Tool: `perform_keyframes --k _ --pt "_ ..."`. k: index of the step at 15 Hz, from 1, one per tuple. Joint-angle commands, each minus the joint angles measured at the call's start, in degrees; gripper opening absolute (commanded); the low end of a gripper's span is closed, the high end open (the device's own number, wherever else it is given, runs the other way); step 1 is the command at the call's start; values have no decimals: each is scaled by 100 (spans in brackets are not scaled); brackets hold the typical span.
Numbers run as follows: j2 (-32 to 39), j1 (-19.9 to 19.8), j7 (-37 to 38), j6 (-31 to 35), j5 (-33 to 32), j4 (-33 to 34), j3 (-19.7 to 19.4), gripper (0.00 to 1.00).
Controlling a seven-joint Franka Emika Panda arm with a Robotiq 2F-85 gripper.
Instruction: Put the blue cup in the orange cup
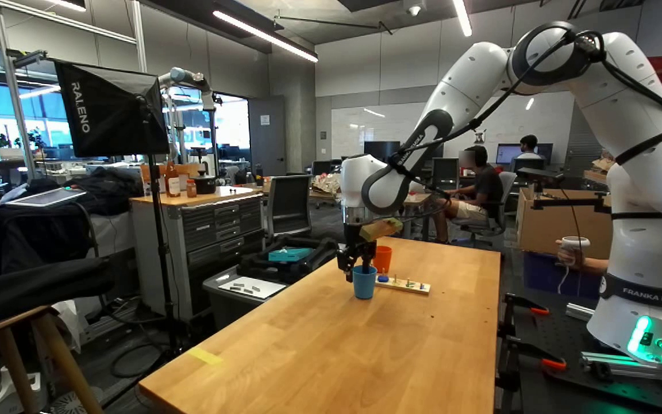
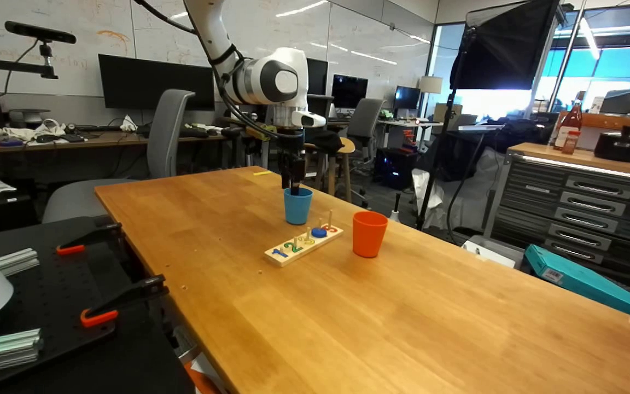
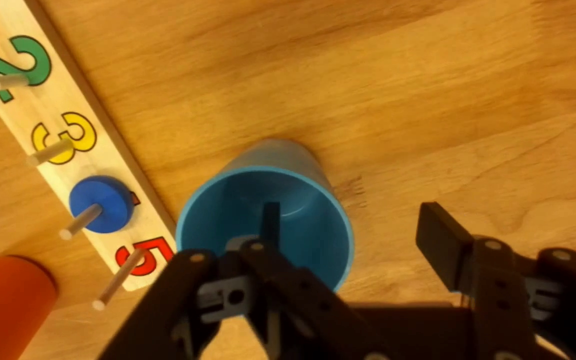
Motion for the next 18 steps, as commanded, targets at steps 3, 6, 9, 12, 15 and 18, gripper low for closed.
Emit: perform_keyframes --k 3,6,9,12,15,18 --pt "373 153 164 323 -12 213 -325 27" --pt "474 158 178 345 9 292 -409 2" --pt "501 163 215 270 49 398 -444 0" --pt "371 223 341 220 59 494 -442 1" --pt "364 331 632 81 -34 951 -546 1" --pt "419 474 1067 -4 -303 1397 -881 1"
